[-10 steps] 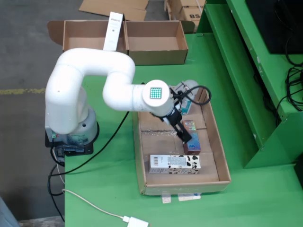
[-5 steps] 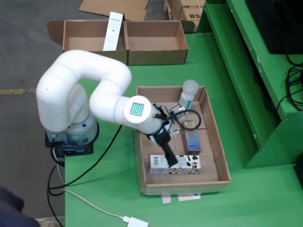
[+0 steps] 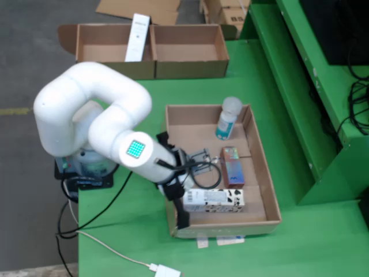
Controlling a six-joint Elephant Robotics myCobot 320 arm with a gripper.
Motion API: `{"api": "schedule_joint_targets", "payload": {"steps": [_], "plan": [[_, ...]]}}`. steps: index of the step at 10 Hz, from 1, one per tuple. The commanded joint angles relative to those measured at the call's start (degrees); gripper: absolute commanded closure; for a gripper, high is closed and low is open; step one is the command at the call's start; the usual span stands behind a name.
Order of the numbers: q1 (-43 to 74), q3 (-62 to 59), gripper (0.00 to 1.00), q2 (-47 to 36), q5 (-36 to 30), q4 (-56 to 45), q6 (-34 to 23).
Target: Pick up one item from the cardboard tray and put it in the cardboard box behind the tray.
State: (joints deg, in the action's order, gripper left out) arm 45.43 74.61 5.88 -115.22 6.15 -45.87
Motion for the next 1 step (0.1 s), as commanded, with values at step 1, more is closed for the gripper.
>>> {"api": "schedule_joint_targets", "payload": {"steps": [1], "plan": [[11.2, -1.5, 0.0, -1.3, -0.5, 0.7, -0.1]]}}
